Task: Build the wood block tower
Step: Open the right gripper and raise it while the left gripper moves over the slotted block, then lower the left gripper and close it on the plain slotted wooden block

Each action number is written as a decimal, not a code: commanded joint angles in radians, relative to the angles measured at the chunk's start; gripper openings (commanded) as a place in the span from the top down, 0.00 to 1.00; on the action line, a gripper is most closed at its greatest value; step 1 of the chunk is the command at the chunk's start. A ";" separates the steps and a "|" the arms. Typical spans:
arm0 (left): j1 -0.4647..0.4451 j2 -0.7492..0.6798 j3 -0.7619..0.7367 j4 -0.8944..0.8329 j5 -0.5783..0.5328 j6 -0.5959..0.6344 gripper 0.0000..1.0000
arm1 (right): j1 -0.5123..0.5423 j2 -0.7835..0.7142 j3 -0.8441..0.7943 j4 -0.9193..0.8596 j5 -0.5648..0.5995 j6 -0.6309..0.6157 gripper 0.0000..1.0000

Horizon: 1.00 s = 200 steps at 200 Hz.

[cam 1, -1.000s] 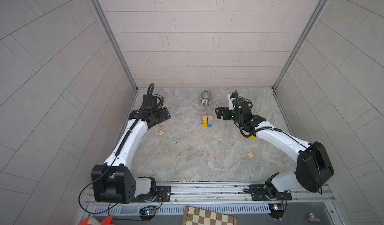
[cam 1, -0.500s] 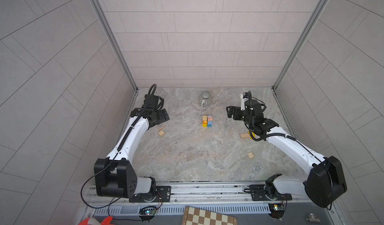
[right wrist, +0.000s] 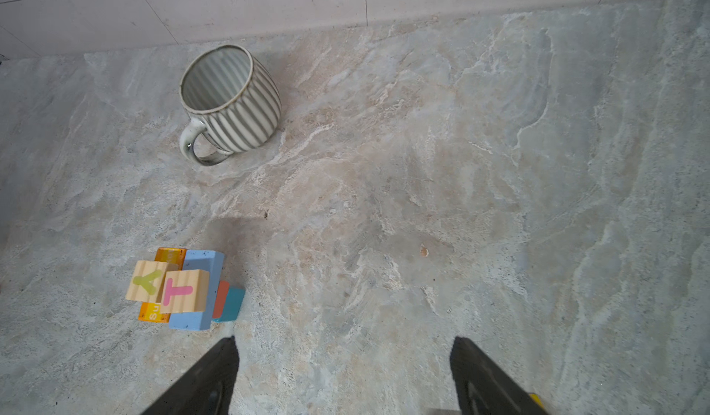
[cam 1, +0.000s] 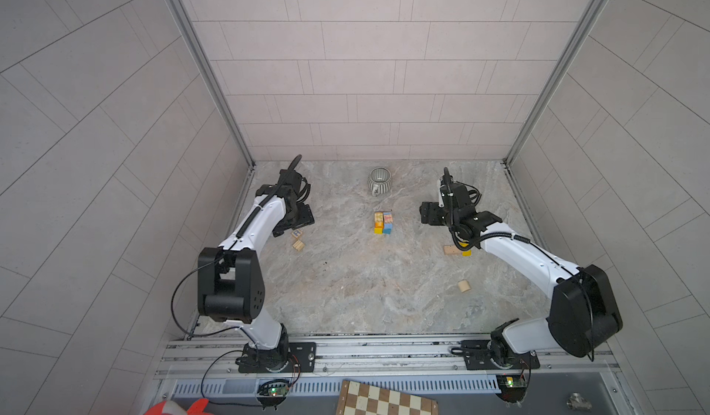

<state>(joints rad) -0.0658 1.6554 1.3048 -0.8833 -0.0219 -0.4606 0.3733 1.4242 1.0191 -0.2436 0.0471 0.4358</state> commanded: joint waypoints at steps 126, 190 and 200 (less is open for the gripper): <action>0.012 0.096 -0.169 0.154 -0.019 -0.223 0.27 | -0.008 -0.014 -0.022 0.037 -0.012 0.072 0.21; 0.012 0.130 -0.176 0.191 -0.033 -0.259 0.31 | -0.008 -0.030 -0.034 0.052 -0.016 0.080 0.25; 0.012 0.140 -0.173 0.193 -0.030 -0.259 0.33 | -0.008 -0.031 -0.034 0.051 -0.018 0.080 0.25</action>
<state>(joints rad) -0.0589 1.7641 1.1389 -0.7006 -0.0322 -0.6971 0.3702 1.4246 0.9955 -0.1997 0.0246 0.5022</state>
